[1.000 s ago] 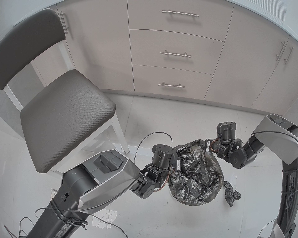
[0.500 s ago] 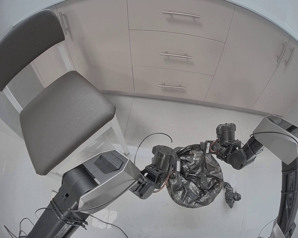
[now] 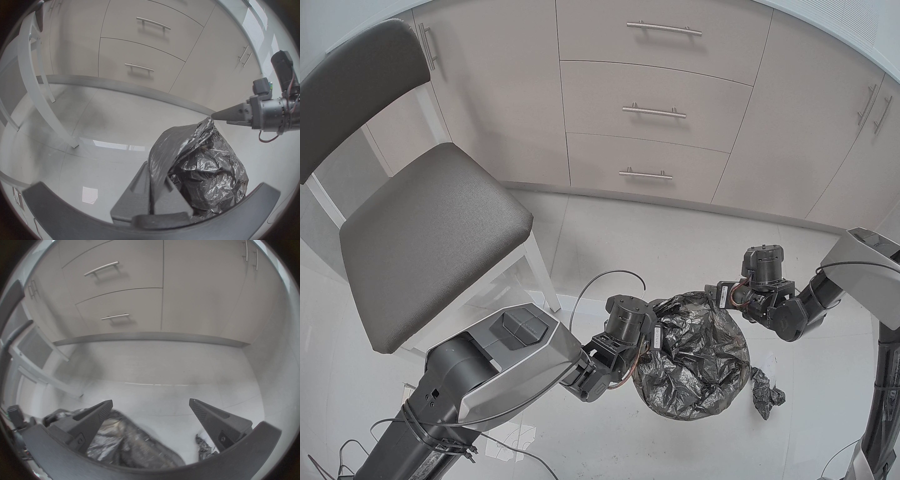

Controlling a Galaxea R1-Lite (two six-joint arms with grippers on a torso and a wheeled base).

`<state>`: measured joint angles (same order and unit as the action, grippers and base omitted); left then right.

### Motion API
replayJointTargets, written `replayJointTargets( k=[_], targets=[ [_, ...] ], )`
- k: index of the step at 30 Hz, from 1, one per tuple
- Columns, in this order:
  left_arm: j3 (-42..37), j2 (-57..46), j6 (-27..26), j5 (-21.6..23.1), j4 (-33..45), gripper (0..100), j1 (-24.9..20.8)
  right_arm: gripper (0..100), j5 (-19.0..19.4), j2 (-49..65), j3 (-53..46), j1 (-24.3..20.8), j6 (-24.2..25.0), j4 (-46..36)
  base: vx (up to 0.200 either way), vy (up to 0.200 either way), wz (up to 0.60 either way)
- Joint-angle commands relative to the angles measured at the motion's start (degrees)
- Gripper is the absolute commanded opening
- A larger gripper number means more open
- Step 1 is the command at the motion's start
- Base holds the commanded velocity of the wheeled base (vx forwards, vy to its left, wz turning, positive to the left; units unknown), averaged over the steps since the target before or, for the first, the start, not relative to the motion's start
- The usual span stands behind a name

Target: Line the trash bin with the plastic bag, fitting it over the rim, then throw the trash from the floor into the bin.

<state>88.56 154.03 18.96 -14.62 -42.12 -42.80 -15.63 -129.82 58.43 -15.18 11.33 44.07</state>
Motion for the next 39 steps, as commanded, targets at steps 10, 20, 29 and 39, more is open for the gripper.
replayJointTargets(
  k=[10,20,29,39],
  targets=[
    [0.73,-0.13,1.7,2.31,4.68,0,0.09,100,8.42,3.87,-6.93,-0.64,-0.43,0.49,0.0,0.0,0.0],
    [2.49,-0.13,3.98,4.86,6.87,0,0.61,100,8.25,-1.93,-2.36,-0.64,-0.51,-0.21,0.0,0.0,0.0],
    [3.37,-0.13,4.33,6.53,8.1,0,0.88,100,7.72,-6.59,3.71,-0.03,-0.43,-1.71,0.0,0.0,0.0],
    [2.49,-0.66,5.13,6.0,6.0,0,-0.09,100,7.28,-8.79,5.91,0.5,-0.51,-2.06,0.0,0.0,0.0]
  ],
)
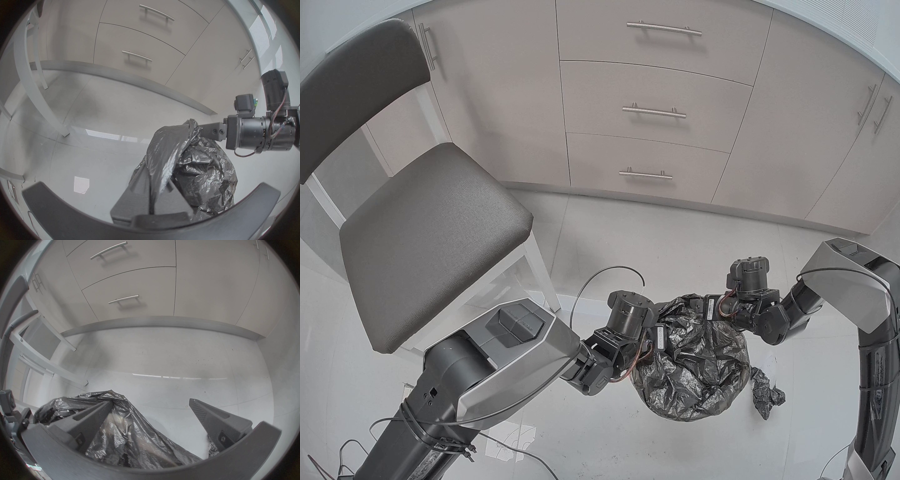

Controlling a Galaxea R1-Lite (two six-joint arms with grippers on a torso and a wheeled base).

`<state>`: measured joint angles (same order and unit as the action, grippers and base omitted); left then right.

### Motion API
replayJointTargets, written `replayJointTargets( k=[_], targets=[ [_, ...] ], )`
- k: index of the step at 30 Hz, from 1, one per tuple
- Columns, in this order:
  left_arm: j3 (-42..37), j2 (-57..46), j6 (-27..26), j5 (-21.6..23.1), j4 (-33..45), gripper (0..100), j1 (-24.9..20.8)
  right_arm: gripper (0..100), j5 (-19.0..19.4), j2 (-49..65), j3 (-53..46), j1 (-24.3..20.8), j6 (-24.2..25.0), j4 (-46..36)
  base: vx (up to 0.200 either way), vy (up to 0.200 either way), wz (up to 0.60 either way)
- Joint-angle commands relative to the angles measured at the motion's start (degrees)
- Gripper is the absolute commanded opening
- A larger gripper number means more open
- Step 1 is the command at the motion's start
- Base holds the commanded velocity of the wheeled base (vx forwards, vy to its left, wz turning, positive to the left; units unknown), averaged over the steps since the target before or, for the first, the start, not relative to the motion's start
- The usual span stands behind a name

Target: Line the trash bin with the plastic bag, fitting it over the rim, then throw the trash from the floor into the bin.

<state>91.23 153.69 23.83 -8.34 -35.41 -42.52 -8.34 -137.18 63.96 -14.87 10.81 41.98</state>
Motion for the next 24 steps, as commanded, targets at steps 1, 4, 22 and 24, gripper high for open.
replayJointTargets(
  k=[1,4,22,24],
  targets=[
    [-0.27,-0.32,0.25,-0.45,-1.06,0,-0.55,100,-0.01,-1.6,0.46,0.28,0.09,0.03,0.0,0.0,0.0],
    [-0.27,-0.05,0.07,-1.86,-1.32,0,-0.72,100,-0.01,-1.95,0.55,0.63,0.09,0.12,0.0,0.0,0.0],
    [-0.27,-0.23,-0.19,-3.26,-1.41,0,-0.99,100,-0.1,1.92,-1.3,0.28,0.09,0.03,0.033,0.0,0.0],
    [-0.27,-0.14,-0.19,-3.26,-1.41,0,-1.07,100,-0.1,1.83,-1.39,0.28,0.09,0.03,0.0,0.0,0.0]
  ],
)
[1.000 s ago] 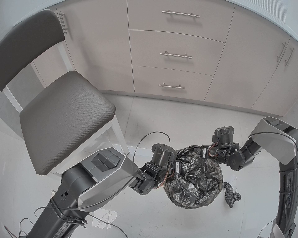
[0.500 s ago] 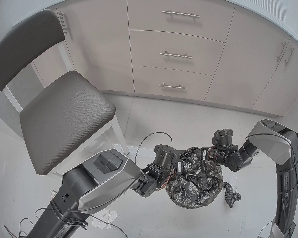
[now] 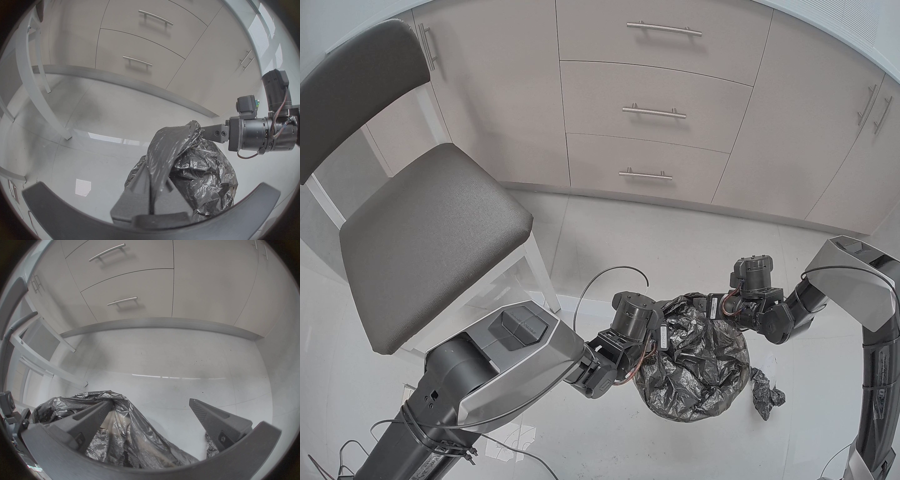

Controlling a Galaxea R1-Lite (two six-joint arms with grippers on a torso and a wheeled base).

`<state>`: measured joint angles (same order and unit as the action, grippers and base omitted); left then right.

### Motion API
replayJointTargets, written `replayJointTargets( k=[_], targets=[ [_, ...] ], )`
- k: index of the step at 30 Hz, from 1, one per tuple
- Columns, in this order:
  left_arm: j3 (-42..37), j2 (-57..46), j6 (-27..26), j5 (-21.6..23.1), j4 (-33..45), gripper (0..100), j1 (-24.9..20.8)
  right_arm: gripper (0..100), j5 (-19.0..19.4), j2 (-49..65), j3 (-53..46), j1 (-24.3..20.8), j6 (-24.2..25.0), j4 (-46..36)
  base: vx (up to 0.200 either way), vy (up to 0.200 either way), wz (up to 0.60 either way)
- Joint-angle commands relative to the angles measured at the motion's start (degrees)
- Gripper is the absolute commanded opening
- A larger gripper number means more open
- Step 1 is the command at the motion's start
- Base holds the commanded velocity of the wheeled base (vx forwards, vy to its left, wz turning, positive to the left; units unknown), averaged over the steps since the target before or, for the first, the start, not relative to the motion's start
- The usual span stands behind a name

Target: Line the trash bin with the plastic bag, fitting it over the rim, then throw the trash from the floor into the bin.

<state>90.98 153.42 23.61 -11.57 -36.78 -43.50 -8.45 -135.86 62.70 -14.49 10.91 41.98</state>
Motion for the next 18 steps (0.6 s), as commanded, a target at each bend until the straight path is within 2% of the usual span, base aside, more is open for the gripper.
replayJointTargets(
  k=[1,7,18],
  targets=[
    [-0.1,0.13,0.03,-0.12,-0.22,0,-0.19,100,0.01,0.25,-0.12,-0.1,-0.01,0.03,0.0,0.0,0.0],
    [-0.01,-0.05,-0.32,-2.49,-0.4,0,-0.19,100,-0.08,0.16,-0.12,-0.1,0.08,0.03,0.0,0.0,0.0],
    [-2.47,-3.65,-0.23,-2.14,2.24,0,-0.89,100,-0.08,0.25,-0.73,-0.1,0.16,0.2,0.0,0.0,0.0]
  ],
)
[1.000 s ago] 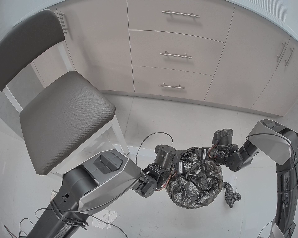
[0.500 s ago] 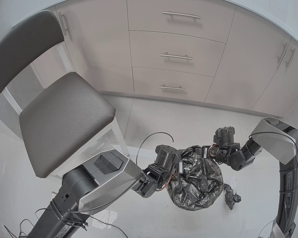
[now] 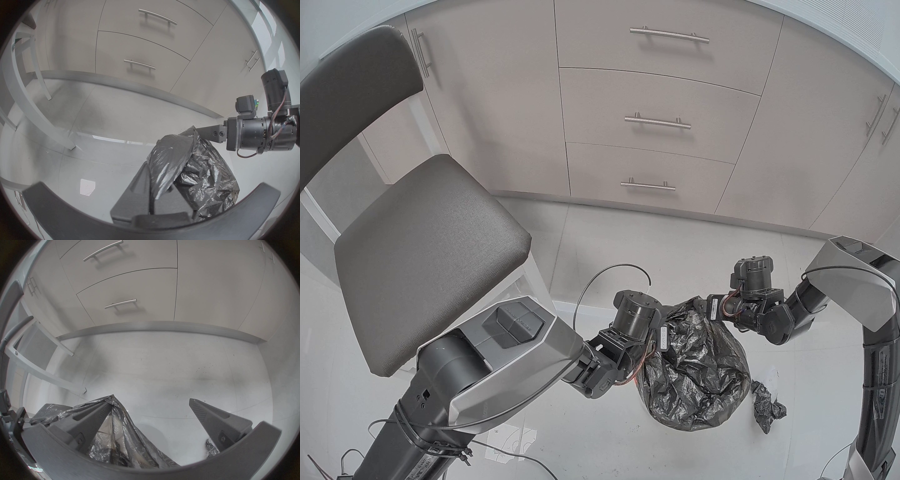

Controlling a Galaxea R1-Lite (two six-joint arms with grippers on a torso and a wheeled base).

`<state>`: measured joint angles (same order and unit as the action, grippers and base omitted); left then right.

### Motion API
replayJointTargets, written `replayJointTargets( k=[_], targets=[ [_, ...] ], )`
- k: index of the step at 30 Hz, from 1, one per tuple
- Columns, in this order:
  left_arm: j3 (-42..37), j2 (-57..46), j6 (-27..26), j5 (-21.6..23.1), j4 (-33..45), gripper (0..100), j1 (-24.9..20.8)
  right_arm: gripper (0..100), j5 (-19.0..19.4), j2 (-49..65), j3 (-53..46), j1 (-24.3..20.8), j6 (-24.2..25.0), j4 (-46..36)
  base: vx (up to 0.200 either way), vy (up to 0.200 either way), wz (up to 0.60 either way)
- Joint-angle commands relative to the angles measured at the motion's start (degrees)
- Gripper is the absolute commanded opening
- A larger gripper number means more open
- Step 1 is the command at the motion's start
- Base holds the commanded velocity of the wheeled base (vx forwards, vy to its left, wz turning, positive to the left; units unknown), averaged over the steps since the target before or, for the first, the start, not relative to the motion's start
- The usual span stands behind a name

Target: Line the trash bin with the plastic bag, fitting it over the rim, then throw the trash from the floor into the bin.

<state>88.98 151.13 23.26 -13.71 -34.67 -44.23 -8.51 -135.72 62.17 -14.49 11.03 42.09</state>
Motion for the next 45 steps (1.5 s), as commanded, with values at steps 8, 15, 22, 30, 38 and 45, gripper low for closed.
replayJointTargets(
  k=[8,15,22,30,38,45],
  targets=[
    [-2.23,-2.42,0.12,0.09,0.92,0,-0.6,100,-0.02,0.1,-0.38,-0.01,0.13,0.09,0.0,0.0,0.0],
    [-2.85,-3.82,0.03,0.18,2.94,0,-1.56,100,-0.1,0.1,-0.82,-0.01,0.22,0.27,0.0,0.0,0.0],
    [-2.93,-4.26,0.03,0.18,4.26,0,-2.18,100,-0.1,0.19,-0.82,-0.01,0.22,0.44,0.0,0.0,0.0],
    [-3.11,-4.79,-0.06,0.09,6.28,0,-2.53,100,-0.1,0.19,-0.82,-0.1,0.22,0.44,0.0,0.0,0.0],
    [-2.93,-5.58,-0.23,0.09,7.51,0,-2.53,100,-0.1,0.19,-1.26,-0.1,0.22,0.53,0.0,0.0,0.0],
    [-2.58,-5.49,-0.14,0.0,8.57,100,-2.62,100,-0.02,0.01,-1.44,-0.01,0.31,0.71,0.0,0.0,0.0]
  ],
)
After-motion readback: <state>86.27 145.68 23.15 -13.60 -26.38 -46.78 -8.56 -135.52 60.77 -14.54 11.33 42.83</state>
